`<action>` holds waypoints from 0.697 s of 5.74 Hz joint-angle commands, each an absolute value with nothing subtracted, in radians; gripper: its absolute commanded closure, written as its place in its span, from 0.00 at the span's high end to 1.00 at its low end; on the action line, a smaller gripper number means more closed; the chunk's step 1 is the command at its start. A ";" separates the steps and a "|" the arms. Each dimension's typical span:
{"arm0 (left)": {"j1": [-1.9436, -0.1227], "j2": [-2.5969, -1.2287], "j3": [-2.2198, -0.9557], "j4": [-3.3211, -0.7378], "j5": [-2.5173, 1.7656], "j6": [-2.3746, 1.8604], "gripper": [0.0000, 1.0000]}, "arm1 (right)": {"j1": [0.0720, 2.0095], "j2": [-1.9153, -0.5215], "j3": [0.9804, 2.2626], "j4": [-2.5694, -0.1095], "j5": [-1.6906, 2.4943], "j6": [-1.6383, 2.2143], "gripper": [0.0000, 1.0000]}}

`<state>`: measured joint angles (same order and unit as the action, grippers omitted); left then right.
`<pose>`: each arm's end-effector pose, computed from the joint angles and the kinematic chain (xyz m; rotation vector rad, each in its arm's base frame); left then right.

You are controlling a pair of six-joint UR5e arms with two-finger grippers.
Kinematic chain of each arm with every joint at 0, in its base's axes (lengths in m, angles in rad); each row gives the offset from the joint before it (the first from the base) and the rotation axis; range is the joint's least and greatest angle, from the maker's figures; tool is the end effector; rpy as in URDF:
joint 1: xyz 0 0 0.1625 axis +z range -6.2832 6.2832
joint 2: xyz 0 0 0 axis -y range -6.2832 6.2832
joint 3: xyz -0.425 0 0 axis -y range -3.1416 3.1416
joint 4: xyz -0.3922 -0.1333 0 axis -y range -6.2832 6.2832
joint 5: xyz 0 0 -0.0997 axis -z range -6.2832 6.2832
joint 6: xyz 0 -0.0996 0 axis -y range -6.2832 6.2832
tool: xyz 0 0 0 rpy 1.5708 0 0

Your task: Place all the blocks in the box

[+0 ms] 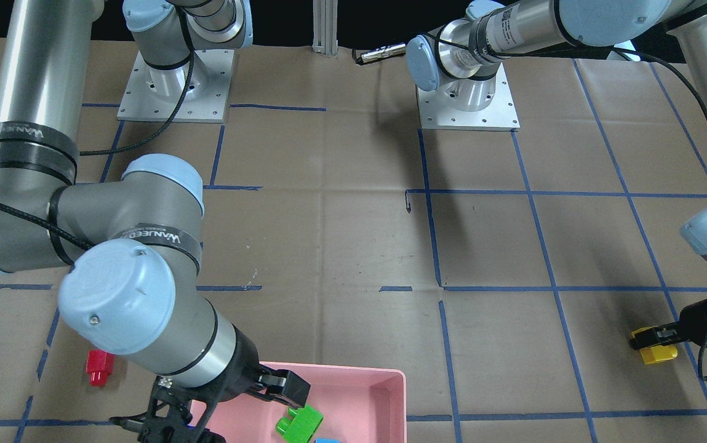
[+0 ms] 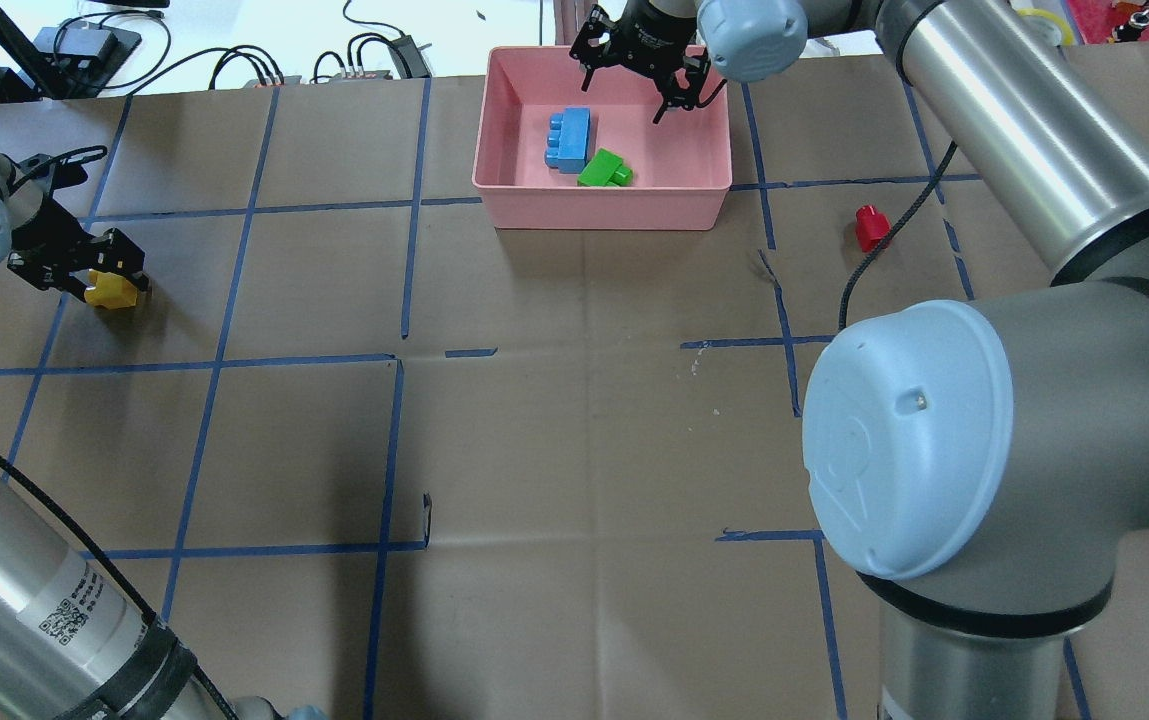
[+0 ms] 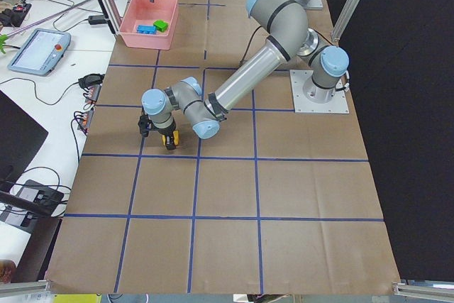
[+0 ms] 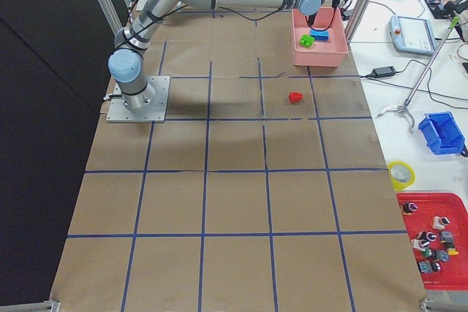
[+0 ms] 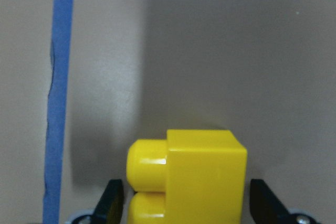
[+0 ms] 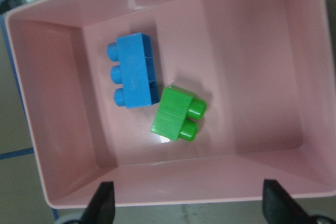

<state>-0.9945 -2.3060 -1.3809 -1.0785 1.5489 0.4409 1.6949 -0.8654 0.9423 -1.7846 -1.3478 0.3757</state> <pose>0.2758 -0.6731 0.1696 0.2103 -3.0890 -0.0552 0.2505 -0.7534 0.3733 0.3406 2.8699 -0.1120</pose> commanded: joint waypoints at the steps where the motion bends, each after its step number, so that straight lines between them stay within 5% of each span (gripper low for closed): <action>1: -0.994 -2.306 -1.370 -1.078 1.551 0.443 0.54 | 1.596 -0.984 0.951 -1.578 -1.477 0.077 1.00; 3: -0.996 -2.301 -1.377 -1.078 1.633 0.439 0.21 | 1.470 -1.034 0.957 -1.442 -1.585 -0.109 0.97; 4: -1.000 -2.261 -1.352 -1.083 1.635 0.437 0.21 | 1.424 -1.035 0.992 -1.448 -1.589 -0.186 0.95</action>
